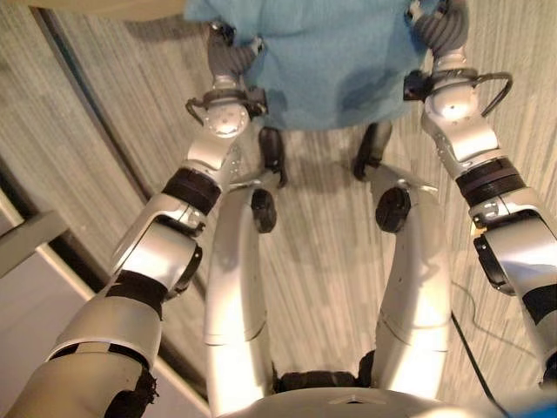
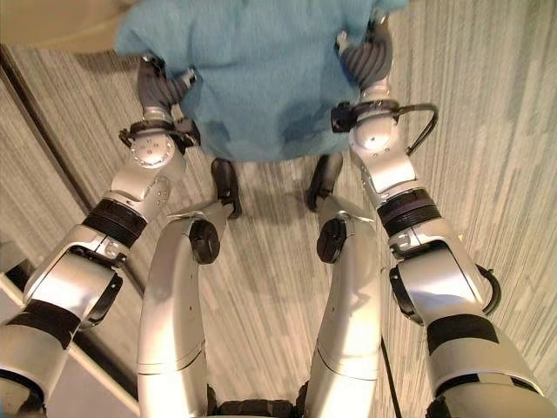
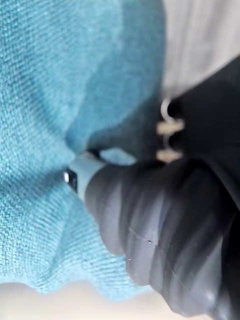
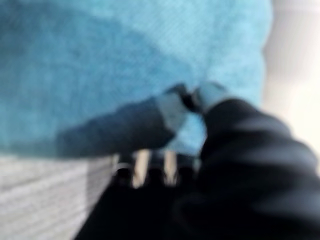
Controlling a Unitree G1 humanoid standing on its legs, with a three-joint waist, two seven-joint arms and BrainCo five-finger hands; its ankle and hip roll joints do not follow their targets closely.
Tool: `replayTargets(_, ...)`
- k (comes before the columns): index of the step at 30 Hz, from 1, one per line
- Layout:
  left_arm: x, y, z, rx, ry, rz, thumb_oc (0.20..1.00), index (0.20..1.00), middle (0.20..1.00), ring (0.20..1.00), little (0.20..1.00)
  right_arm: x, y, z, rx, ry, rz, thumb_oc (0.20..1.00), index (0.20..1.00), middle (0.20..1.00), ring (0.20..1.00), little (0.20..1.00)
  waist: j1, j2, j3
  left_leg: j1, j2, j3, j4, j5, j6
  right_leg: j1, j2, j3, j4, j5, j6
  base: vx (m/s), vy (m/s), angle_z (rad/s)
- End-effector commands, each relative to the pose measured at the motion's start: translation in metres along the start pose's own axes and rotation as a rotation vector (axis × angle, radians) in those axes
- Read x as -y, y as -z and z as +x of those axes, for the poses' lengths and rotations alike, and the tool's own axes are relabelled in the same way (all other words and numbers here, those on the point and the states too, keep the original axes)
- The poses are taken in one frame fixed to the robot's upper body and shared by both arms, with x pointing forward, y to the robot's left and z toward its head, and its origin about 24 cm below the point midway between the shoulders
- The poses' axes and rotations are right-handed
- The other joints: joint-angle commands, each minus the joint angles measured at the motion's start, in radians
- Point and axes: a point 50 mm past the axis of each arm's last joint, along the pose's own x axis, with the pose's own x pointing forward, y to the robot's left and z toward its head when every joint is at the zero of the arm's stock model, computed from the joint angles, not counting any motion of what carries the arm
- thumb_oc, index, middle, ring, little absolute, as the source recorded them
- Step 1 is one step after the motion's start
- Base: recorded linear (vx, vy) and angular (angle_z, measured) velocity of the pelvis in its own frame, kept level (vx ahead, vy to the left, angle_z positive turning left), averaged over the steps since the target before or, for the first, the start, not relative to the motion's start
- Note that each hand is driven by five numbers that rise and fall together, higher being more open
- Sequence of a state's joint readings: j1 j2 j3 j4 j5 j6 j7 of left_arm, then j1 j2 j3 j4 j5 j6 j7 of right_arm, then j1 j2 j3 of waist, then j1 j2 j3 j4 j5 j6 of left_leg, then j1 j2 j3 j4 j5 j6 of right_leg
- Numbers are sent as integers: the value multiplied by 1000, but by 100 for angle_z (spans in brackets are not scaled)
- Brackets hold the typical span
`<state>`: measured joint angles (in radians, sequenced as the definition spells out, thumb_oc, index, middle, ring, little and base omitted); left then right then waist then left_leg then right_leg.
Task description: Pick up all the scattered cushions and arrange them neatly on the sofa.
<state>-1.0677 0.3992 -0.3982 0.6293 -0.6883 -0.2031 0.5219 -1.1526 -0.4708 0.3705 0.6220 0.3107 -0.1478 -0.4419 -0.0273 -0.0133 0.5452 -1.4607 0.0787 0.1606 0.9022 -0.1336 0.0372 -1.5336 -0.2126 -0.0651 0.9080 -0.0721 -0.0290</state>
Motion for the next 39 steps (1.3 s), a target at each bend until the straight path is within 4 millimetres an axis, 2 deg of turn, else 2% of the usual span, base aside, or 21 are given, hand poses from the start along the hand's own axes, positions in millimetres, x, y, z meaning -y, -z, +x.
replayTargets(1,67,-35,-30,198,270,-256,200,200,200,200,200,-53,-35,-24,197,-181,202,200,200,200,200,200,-15,62,-144,85,-33,-67,-198,74,-66,91,56,27,10,-110,96,-40,11,7)
replayTargets(2,71,-27,-38,172,275,-294,200,200,200,200,200,-55,-30,-31,173,-170,279,200,200,200,200,200,-16,62,-150,127,-34,-70,-235,80,-66,134,59,22,-20,-104,97,-56,3,8)
replayTargets(4,68,-20,-42,149,271,-293,200,200,200,200,200,-54,-23,-37,151,-165,290,200,200,200,200,200,-14,61,-153,168,-36,-76,-265,89,-65,180,61,13,-49,-98,97,-47,-27,-2)
replayTargets(5,66,-2,-54,92,256,-334,200,200,200,200,200,-55,-6,-54,95,-151,366,200,200,200,200,200,-14,54,-167,254,-37,-83,-328,104,-69,270,66,0,-106,-91,95,-80,-87,-6)
replayTargets(7,50,41,-84,-48,235,-356,200,200,200,200,200,-51,31,-102,-21,-176,365,200,200,200,200,200,-15,27,-213,527,-18,-103,-512,161,-100,543,61,-45,-280,-77,93,-67,-124,2)
replayTargets(8,50,42,-84,-50,235,-356,200,200,200,200,200,-51,32,-102,-23,-176,366,200,200,200,200,200,-14,28,-210,535,-18,-104,-517,163,-100,552,62,-47,-285,-75,93,-1,-85,0)
replayTargets(12,43,62,-101,-127,234,-371,200,200,200,200,200,-51,51,-129,-108,-188,358,200,200,200,200,200,-19,17,-243,752,-9,-104,-634,196,-121,768,78,-86,-401,-77,86,21,-34,6)
replayTargets(13,42,68,-106,-150,242,-352,200,200,200,200,200,-49,57,-136,-137,-189,351,200,200,200,200,200,-17,17,-248,786,-2,-103,-659,234,-119,814,86,-101,-440,-46,76,13,-48,10)
replayTargets(17,33,83,-123,-201,261,-314,200,200,200,200,200,-46,73,-162,-217,-203,346,200,200,200,200,200,-36,15,-283,993,15,-87,-736,248,-143,1040,111,-125,-557,-44,75,85,-66,0)
replayTargets(20,29,91,-133,-236,260,-320,200,200,200,200,200,-45,78,-172,-250,-207,332,200,200,200,200,200,-51,10,-308,1113,25,-71,-762,249,-160,1188,138,-129,-634,-38,74,103,-86,0)
replayTargets(24,20,97,-142,-255,262,-311,200,200,200,200,200,-35,87,-184,-287,-206,297,200,200,200,200,200,-60,-9,-341,1185,37,-62,-703,225,-168,1341,161,-121,-738,-30,61,111,-104,-9)
replayTargets(26,14,98,-148,-251,264,-285,200,200,200,200,200,-27,92,-191,-309,-199,281,200,200,200,200,200,-51,-18,-355,1210,24,-77,-675,230,-176,1407,163,-123,-783,-32,60,183,-32,-1)
replayTargets(27,11,102,-154,-269,274,-263,200,200,200,200,200,-22,97,-198,-332,-192,267,200,200,200,200,200,-51,-15,-378,1235,12,-63,-758,242,-170,1445,177,-126,-814,-28,68,181,5,-3)
replayTargets(28,11,102,-154,-270,274,-262,200,200,200,200,200,-22,97,-199,-333,-192,267,200,200,200,200,200,-50,-16,-377,1240,10,-61,-763,244,-170,1448,176,-125,-816,-28,69,275,4,0)
replayTargets(29,11,105,-158,-284,290,-237,200,200,200,200,200,-19,100,-202,-346,-184,255,200,200,200,200,200,-41,-19,-400,1219,-2,-52,-821,279,-164,1487,188,-118,-838,-17,78,149,2,7)
replayTargets(32,11,107,-160,-290,294,-223,200,200,200,200,200,-19,101,-203,-351,-173,258,200,200,200,200,200,-24,-27,-399,1207,-19,-60,-817,289,-161,1525,196,-95,-848,-15,80,186,34,-7)
replayTargets(33,7,109,-162,-299,281,-226,200,200,200,200,200,-20,102,-204,-360,-178,258,200,200,200,200,200,-20,-27,-407,1240,-21,-67,-825,261,-143,1542,196,-82,-845,-20,86,185,53,-30)
replayTargets(35,5,108,-164,-295,276,-230,200,200,200,200,200,-20,103,-205,-372,-168,266,200,200,200,200,200,-7,-33,-424,1265,-45,-100,-818,237,-129,1575,180,-63,-852,-20,101,302,99,-54)
replayTargets(37,2,109,-165,-301,269,-231,200,200,200,200,200,-21,105,-206,-377,-170,264,200,200,200,200,200,-4,-31,-431,1288,-49,-95,-832,230,-121,1582,178,-53,-848,-22,104,262,147,-47)
replayTargets(38,-4,110,-168,-312,256,-227,200,200,200,200,200,-24,101,-205,-363,-198,258,200,200,200,200,200,10,-23,-437,1355,-63,-50,-848,185,-75,1555,139,-43,-724,-1,151,238,192,-46)
replayTargets(39,-4,110,-168,-312,256,-226,200,200,200,200,200,-24,101,-205,-363,-198,258,200,200,200,200,200,12,-24,-437,1357,-64,-47,-849,185,-75,1554,138,-40,-720,-3,152,278,235,-67)
